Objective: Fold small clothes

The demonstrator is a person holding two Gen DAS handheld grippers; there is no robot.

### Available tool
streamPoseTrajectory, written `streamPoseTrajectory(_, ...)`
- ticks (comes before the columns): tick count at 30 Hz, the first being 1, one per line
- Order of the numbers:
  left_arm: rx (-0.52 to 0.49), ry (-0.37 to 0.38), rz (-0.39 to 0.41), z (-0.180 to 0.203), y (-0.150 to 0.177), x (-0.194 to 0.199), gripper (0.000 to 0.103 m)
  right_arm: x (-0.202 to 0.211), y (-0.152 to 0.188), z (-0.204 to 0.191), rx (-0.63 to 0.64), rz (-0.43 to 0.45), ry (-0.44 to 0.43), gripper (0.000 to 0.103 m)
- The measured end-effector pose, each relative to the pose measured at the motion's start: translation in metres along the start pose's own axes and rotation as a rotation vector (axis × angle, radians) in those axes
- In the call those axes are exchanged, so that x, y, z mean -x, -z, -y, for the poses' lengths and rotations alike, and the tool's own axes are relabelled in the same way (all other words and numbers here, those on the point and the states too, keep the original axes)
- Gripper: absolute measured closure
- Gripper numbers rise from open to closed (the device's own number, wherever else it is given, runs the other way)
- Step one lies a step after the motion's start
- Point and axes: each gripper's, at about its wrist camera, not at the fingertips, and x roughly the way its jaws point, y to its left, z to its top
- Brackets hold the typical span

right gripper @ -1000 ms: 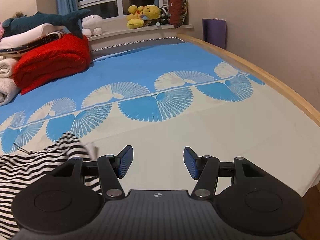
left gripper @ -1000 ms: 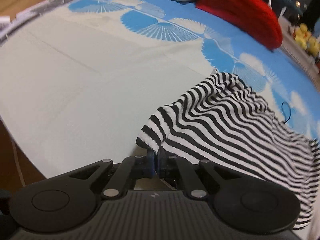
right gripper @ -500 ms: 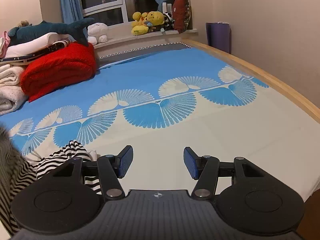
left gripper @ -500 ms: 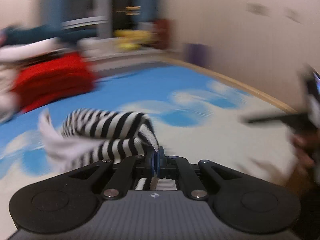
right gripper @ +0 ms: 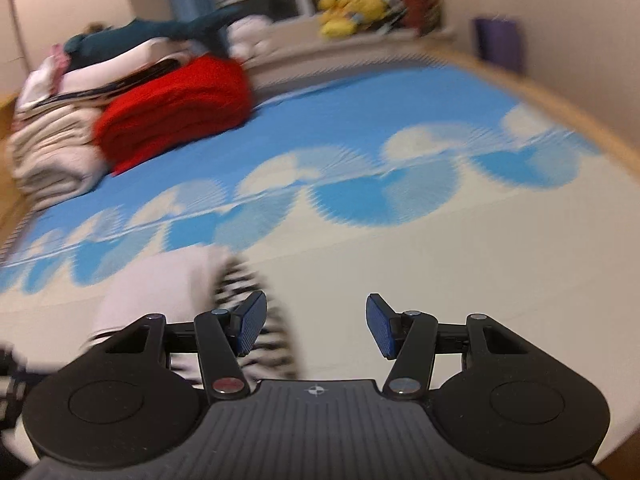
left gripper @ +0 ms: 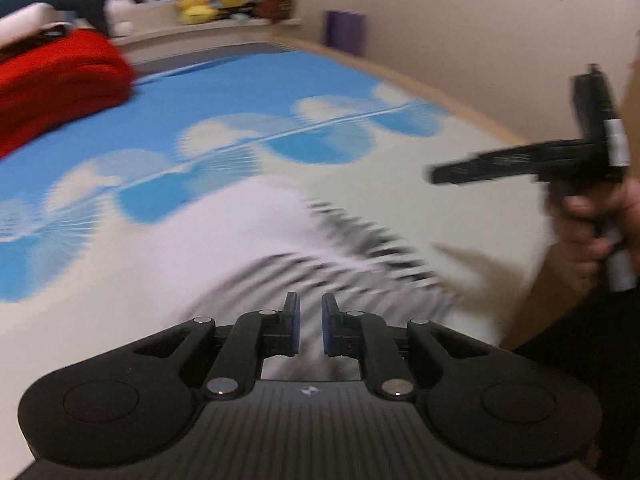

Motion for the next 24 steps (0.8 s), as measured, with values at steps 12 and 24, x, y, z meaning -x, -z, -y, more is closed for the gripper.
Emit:
streamPoseTrajectory(12,0.288,-0.059,0.011,-0.085,0.016,0.007,0.08,-0.083,0.035,-0.057,0.066,-0.445,-0.092,0.047)
streamPoseTrajectory(24,0.282,0.058,-0.012,-0.064,0.013,-0.018,0.066,0.005,0.016,0.003,-0.165,-0.133,-0.33,0.103)
